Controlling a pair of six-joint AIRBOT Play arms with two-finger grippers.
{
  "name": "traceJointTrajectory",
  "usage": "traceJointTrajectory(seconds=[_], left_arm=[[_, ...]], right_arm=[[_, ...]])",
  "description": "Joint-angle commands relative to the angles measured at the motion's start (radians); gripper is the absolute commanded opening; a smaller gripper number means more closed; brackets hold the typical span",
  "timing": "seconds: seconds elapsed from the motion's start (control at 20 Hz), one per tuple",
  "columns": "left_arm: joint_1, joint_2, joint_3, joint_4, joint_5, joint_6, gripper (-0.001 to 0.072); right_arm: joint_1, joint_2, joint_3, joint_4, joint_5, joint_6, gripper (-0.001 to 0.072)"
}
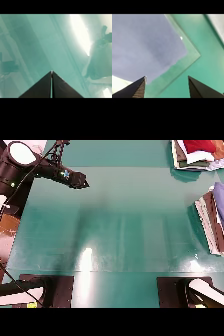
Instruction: Fold the shirts.
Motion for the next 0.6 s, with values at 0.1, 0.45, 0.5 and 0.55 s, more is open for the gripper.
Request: traceJointTrajectory(seconds=[0.1,0.45,0.5,0.55], left_arm=[[0.0,0.0,0.0,-0.001,-0.009,-0.001,0.0027],[0.0,0.0,0.0,-0.002,0.007,-0.001,0.0027],[0.0,0.0,0.0,-0.002,0.018,-0.001,0.0027],[0.0,0.0,0.0,-0.002,0.023,-0.001,0.0027]], right_arm=[[0.108,0.011,0.121,0.352,0.022,0.076,0.0589],[0.511,0.01,0.128,0.537,-0.041,0.073,0.0329],[0.562,0.01,0.128,0.537,-0.053,0.073,0.0162],[0.612,0.01,0.128,0.536,-0.066,0.072,0.0018]])
